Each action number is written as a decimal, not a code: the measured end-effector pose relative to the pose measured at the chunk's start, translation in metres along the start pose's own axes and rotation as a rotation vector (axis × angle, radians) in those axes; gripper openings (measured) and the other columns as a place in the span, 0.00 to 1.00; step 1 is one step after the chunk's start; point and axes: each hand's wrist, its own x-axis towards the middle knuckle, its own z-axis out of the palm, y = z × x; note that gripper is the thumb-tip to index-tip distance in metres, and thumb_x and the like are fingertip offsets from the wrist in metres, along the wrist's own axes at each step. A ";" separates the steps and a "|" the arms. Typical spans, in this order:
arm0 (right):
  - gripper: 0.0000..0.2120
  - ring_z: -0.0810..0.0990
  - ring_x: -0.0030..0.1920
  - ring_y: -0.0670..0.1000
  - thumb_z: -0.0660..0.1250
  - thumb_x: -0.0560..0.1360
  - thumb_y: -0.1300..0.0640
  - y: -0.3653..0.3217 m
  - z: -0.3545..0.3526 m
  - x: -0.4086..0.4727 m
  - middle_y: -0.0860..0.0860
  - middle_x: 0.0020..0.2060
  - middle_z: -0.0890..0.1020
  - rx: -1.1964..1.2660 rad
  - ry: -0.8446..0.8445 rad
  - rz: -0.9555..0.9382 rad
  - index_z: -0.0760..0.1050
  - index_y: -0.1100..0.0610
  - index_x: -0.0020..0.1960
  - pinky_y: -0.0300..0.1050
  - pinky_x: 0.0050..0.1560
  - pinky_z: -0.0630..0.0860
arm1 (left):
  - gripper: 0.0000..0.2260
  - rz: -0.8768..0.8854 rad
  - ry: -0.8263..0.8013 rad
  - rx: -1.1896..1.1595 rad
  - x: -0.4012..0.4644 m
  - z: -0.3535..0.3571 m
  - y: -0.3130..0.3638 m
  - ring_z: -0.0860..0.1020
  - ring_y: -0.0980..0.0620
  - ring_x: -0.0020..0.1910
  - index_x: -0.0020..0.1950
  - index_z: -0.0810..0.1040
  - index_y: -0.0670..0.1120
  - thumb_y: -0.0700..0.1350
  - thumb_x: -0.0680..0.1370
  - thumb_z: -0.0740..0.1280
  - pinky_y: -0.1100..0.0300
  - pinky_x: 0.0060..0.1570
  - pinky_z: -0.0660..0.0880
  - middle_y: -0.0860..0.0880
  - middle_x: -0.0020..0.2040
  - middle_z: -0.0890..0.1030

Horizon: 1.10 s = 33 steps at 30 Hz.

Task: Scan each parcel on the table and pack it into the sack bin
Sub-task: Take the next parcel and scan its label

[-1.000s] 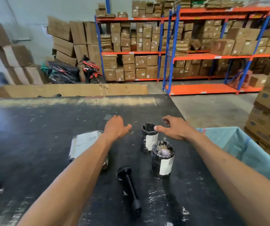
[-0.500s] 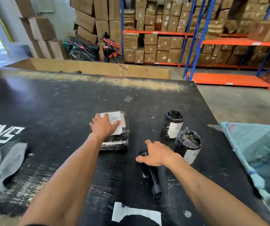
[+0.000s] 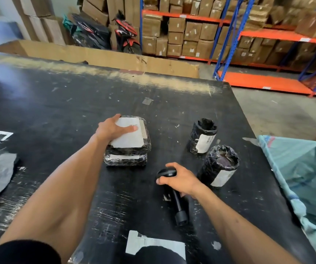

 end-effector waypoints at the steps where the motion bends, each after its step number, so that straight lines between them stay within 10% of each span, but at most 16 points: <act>1: 0.32 0.80 0.59 0.50 0.79 0.68 0.41 0.001 0.000 0.002 0.47 0.61 0.80 0.021 0.001 0.002 0.73 0.40 0.70 0.41 0.30 0.79 | 0.54 -0.011 0.006 -0.044 -0.003 0.000 0.002 0.63 0.39 0.77 0.80 0.59 0.60 0.76 0.59 0.73 0.44 0.74 0.64 0.42 0.78 0.65; 5: 0.26 0.86 0.51 0.51 0.79 0.63 0.36 0.001 -0.005 0.004 0.46 0.50 0.88 0.207 0.047 0.003 0.78 0.42 0.57 0.54 0.55 0.85 | 0.50 0.006 0.050 -0.162 -0.014 0.001 0.003 0.67 0.39 0.73 0.74 0.67 0.60 0.72 0.56 0.77 0.46 0.69 0.70 0.39 0.73 0.68; 9: 0.20 0.78 0.32 0.54 0.77 0.74 0.43 -0.024 -0.024 -0.007 0.48 0.34 0.86 0.479 0.035 -0.081 0.76 0.51 0.61 0.48 0.35 0.81 | 0.42 0.082 0.157 -0.222 -0.031 0.005 0.001 0.68 0.39 0.72 0.73 0.69 0.59 0.66 0.63 0.80 0.44 0.65 0.74 0.41 0.68 0.70; 18: 0.20 0.80 0.29 0.54 0.75 0.76 0.44 -0.101 -0.039 -0.027 0.56 0.45 0.83 0.539 0.183 -0.379 0.73 0.44 0.65 0.46 0.30 0.79 | 0.37 0.167 0.336 -0.286 -0.058 0.012 -0.005 0.76 0.42 0.55 0.67 0.70 0.65 0.64 0.61 0.81 0.48 0.58 0.78 0.47 0.62 0.66; 33: 0.20 0.79 0.28 0.52 0.74 0.75 0.45 -0.118 -0.022 -0.042 0.55 0.40 0.84 0.427 0.244 -0.430 0.73 0.44 0.64 0.47 0.29 0.80 | 0.43 0.292 0.314 -0.342 -0.077 0.012 -0.012 0.70 0.47 0.59 0.71 0.70 0.61 0.56 0.60 0.85 0.52 0.64 0.73 0.48 0.63 0.63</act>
